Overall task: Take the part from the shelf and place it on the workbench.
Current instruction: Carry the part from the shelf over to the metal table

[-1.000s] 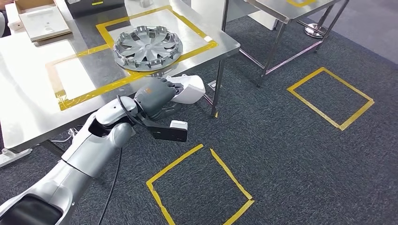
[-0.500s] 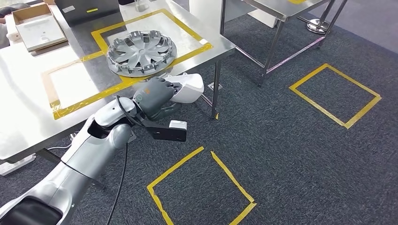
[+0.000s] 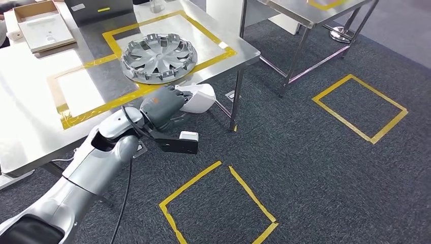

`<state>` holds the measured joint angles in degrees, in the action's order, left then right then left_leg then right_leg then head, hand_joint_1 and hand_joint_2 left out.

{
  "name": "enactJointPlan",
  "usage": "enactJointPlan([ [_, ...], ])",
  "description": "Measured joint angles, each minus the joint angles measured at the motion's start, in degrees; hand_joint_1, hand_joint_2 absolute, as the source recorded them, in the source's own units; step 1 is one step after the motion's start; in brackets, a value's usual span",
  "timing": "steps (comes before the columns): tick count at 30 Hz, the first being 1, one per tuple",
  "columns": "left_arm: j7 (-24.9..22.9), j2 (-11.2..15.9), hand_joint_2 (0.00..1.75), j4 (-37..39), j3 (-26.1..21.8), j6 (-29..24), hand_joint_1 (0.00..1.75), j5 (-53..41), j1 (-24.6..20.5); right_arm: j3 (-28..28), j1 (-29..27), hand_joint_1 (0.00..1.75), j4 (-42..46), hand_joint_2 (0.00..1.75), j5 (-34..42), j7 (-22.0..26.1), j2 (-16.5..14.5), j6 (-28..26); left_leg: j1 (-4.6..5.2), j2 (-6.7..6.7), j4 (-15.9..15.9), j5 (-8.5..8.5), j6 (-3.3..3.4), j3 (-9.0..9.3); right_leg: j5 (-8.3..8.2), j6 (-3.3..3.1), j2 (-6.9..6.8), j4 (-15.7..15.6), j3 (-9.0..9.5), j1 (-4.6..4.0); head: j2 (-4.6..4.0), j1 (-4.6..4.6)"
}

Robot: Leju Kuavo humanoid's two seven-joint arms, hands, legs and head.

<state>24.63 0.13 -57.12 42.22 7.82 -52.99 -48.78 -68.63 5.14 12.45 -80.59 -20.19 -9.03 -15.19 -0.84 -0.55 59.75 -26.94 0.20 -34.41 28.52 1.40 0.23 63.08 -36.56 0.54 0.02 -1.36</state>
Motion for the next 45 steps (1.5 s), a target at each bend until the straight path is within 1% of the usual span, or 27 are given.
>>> enactJointPlan([
  [3,0.0,-0.2,1.75,-0.1,0.0,0.1,1.62,-0.2,-0.1,0.0,0.0,0.0,0.0,0.0,0.0,0.0,0.0,0.0,0.07,0.12,0.0,-0.37,0.51,0.33,3.52,0.49,-0.03,10.5,-5.91,0.11,0.0,-0.11],
  [4,-0.1,-0.2,1.75,-0.1,0.0,0.1,1.62,-0.2,0.0,0.0,-0.1,0.0,0.0,0.0,0.0,0.0,0.0,0.0,0.1,0.13,0.0,-0.52,0.54,0.47,3.46,0.49,-0.03,12.2,-7.19,0.1,0.0,-0.12],
  [5,-0.1,-0.3,1.75,-0.1,0.0,0.1,1.62,-0.3,0.0,0.0,-0.1,0.0,0.0,0.0,0.0,0.0,0.0,0.0,0.12,0.12,0.0,-0.7,0.51,0.67,2.35,0.39,-0.03,11.8,-7.36,0.1,0.0,-0.12],
  [7,-0.2,-0.5,1.75,-0.1,0.0,0.1,1.62,-0.3,0.0,0.0,-0.1,0.0,0.0,0.0,0.0,0.0,0.0,0.0,0.12,0.07,0.0,-1.16,0.28,1.31,-1.91,-0.05,-0.14,4.8,-4.52,0.07,0.01,-0.12],
  [9,-0.3,-0.8,1.75,-0.1,0.0,0.1,1.62,-0.3,-0.2,0.0,0.0,0.0,0.0,0.0,0.1,0.0,0.0,0.1,0.31,0.04,0.0,-1.66,-0.22,1.76,-4.11,-0.56,-0.32,-1.9,-1.19,-0.23,0.01,-0.1],
  [11,-0.3,-1.0,1.75,0.0,0.0,0.1,1.62,-0.3,-0.3,0.0,0.1,0.0,0.0,0.0,0.2,0.1,-0.1,0.1,0.44,0.06,-0.2,-1.95,-0.85,1.99,-3.68,-1.05,-0.33,-3.5,-0.2,-0.57,0.01,-0.07],
  [14,-0.3,-1.4,1.75,0.1,-0.2,0.1,1.62,-0.3,-0.5,0.0,0.0,0.0,0.0,0.0,0.2,-0.4,-0.1,0.1,0.41,0.2,0.3,-2.72,-1.81,2.31,-3.28,-2.09,-0.23,-4.1,0.75,-0.26,0.0,0.07],
  [16,-0.2,-1.5,1.75,0.2,-0.4,0.1,1.62,-0.3,-0.6,0.0,0.0,0.0,0.0,0.0,0.2,-1.0,-0.1,0.1,0.34,0.25,5.1,-4.71,-2.23,-0.06,-2.78,-2.83,-0.28,-4.5,1.73,-0.05,0.0,0.23],
  [18,-0.2,-1.5,1.75,0.4,-0.5,0.1,1.62,-0.3,-0.6,0.0,0.0,0.0,0.0,0.0,0.2,-1.0,-0.1,0.1,0.32,0.26,12.5,-6.91,-2.52,-4.64,-2.04,-3.2,-0.22,-4.5,2.48,-0.08,0.01,0.28],
  [19,-0.1,-1.5,1.75,0.6,-0.5,0.1,1.62,-0.3,-0.4,0.0,-0.1,0.0,0.0,0.0,0.2,-1.0,-0.1,0.1,0.31,0.26,14.8,-6.9,-2.6,-6.39,-1.62,-3.22,-0.13,-4.5,2.96,-0.09,0.01,0.29],
  [20,-0.1,-1.4,1.75,0.8,-0.5,0.2,1.62,-0.3,-0.3,0.0,-0.1,0.0,0.0,0.0,0.2,-1.0,-0.1,0.1,0.31,0.26,15.2,-5.72,-2.61,-7.24,-1.18,-3.18,-0.02,-4.5,3.53,-0.1,0.01,0.29],
  [21,-0.1,-1.4,1.75,0.9,-0.5,0.2,1.62,-0.3,-0.2,0.0,-0.2,0.0,0.0,0.0,0.2,-1.0,-0.1,0.1,0.32,0.26,13.3,-3.48,-2.52,-6.97,-0.71,-3.09,0.09,-4.5,4.2,-0.1,0.01,0.3],
  [23,-0.1,-1.3,1.75,1.1,-0.6,0.2,1.62,-0.3,-0.3,0.0,-0.2,0.0,0.0,0.0,0.2,-1.0,-0.1,0.1,0.43,0.22,6.1,1.51,-2.09,-4.5,0.38,-2.72,0.19,-4.4,5.42,-0.18,0.01,0.29],
  [24,-0.1,-1.4,1.75,1.1,-0.6,0.2,1.62,-0.3,-0.4,0.0,-0.2,0.0,0.0,0.0,0.2,-0.9,-0.1,0.1,0.52,0.2,2.8,2.59,-1.74,-3.14,0.89,-2.41,0.2,-4.4,5.76,-0.26,0.01,0.28],
  [26,0.0,-1.4,1.75,1.2,-0.7,0.2,1.62,-0.3,-0.5,0.0,-0.1,0.0,0.0,0.0,0.2,-0.7,-0.2,0.1,0.75,0.1,0.0,2.19,-1.01,-1.69,1.41,-1.79,0.18,-4.4,6.15,-0.39,0.01,0.17],
  [29,-0.1,-1.6,1.75,1.3,-0.9,0.1,1.62,-0.4,-0.6,0.0,0.0,0.0,0.0,0.0,0.2,-0.7,-0.1,0.1,0.53,-0.11,-0.8,1.23,0.23,-0.49,1.38,-1.06,0.09,-2.7,5.88,-0.38,0.01,0.05],
  [30,-0.1,-1.6,1.75,1.3,-0.9,0.1,1.62,-0.4,-0.6,0.0,0.0,0.0,0.0,0.0,0.3,-0.7,-0.1,0.1,0.38,-0.16,-1.0,0.92,0.58,0.12,1.6,-0.79,0.05,-0.5,4.59,-0.3,0.01,-0.03],
  [32,0.0,-1.7,1.75,1.4,-1.0,0.1,1.62,-0.4,-0.7,0.0,0.0,0.0,0.0,0.0,0.3,-0.6,-0.1,0.1,0.22,-0.19,-1.3,0.1,0.94,1.25,3.05,-0.19,0.01,6.3,-0.02,-0.07,0.01,-0.2],
  [34,0.0,-1.7,1.75,1.5,-1.0,0.1,1.62,-0.4,-0.5,0.0,-0.1,0.0,0.0,0.0,0.3,-0.5,-0.1,0.1,0.21,-0.21,-1.3,-0.95,0.87,2.37,4.7,0.27,0.0,11.4,-4.82,0.18,0.01,-0.22],
  [35,0.0,-1.7,1.75,1.6,-1.0,0.1,1.62,-0.4,-0.4,0.0,-0.2,0.0,0.0,0.0,0.3,-0.5,-0.1,0.1,0.18,-0.24,-1.3,-1.58,0.77,3.11,4.48,0.39,-0.01,11.6,-6.16,0.29,0.01,-0.23],
  [36,0.0,-1.7,1.75,1.6,-1.0,0.1,1.62,-0.4,-0.3,0.0,-0.2,0.0,0.0,0.0,0.3,-0.5,-0.1,0.1,0.12,-0.27,-1.3,-2.25,0.63,3.99,3.15,0.44,-0.02,10.0,-6.55,0.38,0.0,-0.22],
  [37,0.0,-1.8,1.75,1.6,-1.0,0.1,1.62,-0.4,-0.3,0.0,-0.3,0.0,0.0,0.0,0.3,-0.5,-0.1,0.1,0.04,-0.27,-1.3,-2.99,0.45,4.97,0.66,0.43,-0.09,6.7,-6.1,0.44,0.0,-0.22],
  [38,0.0,-1.8,1.75,1.6,-1.0,0.1,1.62,-0.4,-0.3,0.0,-0.4,0.0,0.0,0.0,0.3,-0.5,-0.1,0.1,0.0,-0.23,-1.3,-3.75,0.21,5.68,-2.75,0.37,-0.29,2.7,-5.26,0.47,-0.01,-0.24],
  [40,0.0,-1.8,1.75,1.7,-1.0,0.1,1.62,-0.4,-0.3,0.0,-0.5,0.0,0.0,0.0,0.3,-0.4,-0.1,0.1,0.06,-0.27,-1.3,-5.06,-0.47,6.85,-6.67,-0.01,-0.76,-2.9,-4.13,0.25,0.0,-0.25],
  [41,0.0,-1.9,1.75,1.8,-1.0,0.1,1.62,-0.4,-0.3,0.0,-0.5,0.0,0.0,0.0,0.3,-0.4,-0.1,0.1,0.15,-0.29,-1.4,-5.53,-0.91,7.21,-7.31,-0.36,-0.88,-3.8,-3.91,0.11,0.0,-0.25],
  [44,0.0,-2.0,1.75,1.7,-1.0,0.1,1.62,-0.4,-0.3,0.0,-0.5,0.0,0.0,0.0,0.3,-0.7,-0.1,0.1,0.16,-0.21,0.2,-5.52,-2.15,7.71,-5.9,-1.76,-0.69,-3.8,-2.52,0.06,0.01,-0.2],
  [45,0.0,-2.0,1.75,1.7,-1.0,0.1,1.62,-0.4,-0.5,0.0,-0.5,0.0,0.0,0.0,0.3,-0.9,-0.1,0.1,0.1,-0.09,2.1,-5.49,-2.37,6.94,-5.28,-2.2,-0.63,-3.9,-1.81,0.1,0.01,-0.12],
])
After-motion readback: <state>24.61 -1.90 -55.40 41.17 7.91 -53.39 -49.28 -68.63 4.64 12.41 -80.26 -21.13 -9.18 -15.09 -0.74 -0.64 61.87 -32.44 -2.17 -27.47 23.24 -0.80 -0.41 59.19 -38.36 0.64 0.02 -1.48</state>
